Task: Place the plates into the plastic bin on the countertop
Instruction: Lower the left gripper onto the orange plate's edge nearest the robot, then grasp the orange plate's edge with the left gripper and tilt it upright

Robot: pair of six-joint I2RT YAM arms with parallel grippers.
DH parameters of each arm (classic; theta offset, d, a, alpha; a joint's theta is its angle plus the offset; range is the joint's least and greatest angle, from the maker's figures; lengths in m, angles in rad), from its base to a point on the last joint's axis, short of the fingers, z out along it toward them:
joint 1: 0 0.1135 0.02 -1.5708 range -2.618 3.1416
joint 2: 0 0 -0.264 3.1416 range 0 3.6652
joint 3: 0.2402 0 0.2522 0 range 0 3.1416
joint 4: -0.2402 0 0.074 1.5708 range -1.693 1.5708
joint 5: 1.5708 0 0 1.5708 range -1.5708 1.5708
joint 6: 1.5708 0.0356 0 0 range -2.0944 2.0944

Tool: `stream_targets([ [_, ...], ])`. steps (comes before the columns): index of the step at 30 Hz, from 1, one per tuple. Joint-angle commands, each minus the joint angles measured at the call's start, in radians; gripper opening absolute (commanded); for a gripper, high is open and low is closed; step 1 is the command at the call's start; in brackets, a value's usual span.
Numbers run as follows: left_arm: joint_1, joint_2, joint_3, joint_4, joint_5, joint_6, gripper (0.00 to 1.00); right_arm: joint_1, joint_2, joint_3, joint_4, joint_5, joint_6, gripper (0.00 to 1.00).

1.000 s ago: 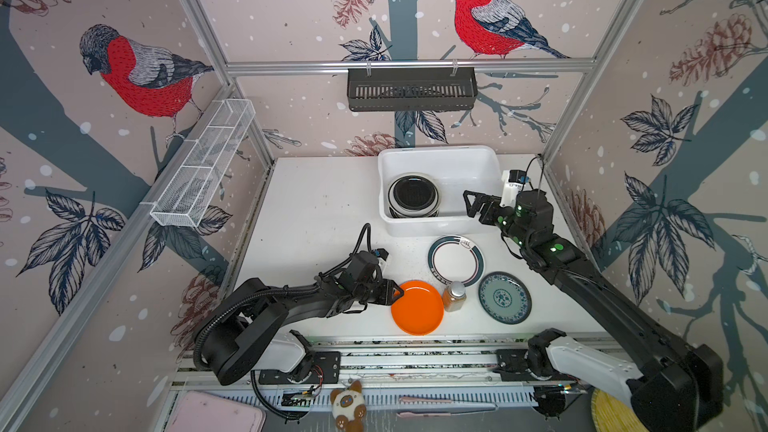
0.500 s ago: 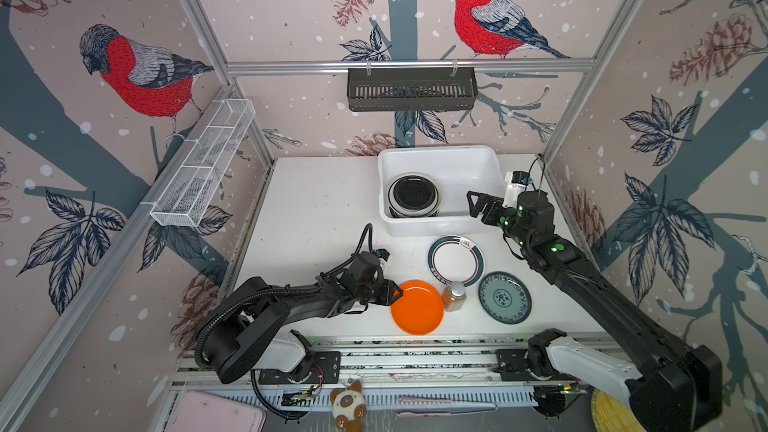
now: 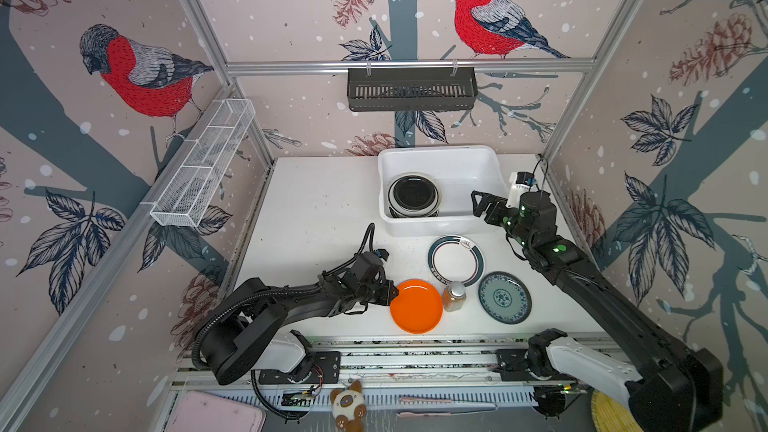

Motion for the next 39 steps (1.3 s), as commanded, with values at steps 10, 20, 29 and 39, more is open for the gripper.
stream_targets([
  [10, -0.005, -0.016, 0.001, -0.141, -0.101, -0.002, 0.00, -0.012, 0.005, -0.015, 0.010, 0.008, 0.023, 0.99],
  [20, -0.005, -0.027, 0.028, -0.234, -0.187, 0.020, 0.00, -0.013, 0.007, -0.019, 0.026, -0.014, 0.029, 0.99],
  [29, 0.009, -0.165, 0.055, -0.325, -0.289, 0.007, 0.00, -0.014, 0.037, -0.002, 0.035, -0.075, 0.021, 0.99],
  [39, 0.052, -0.413, 0.067, -0.362, -0.409, -0.007, 0.00, -0.014, 0.050, 0.014, 0.046, -0.109, 0.024, 0.99],
])
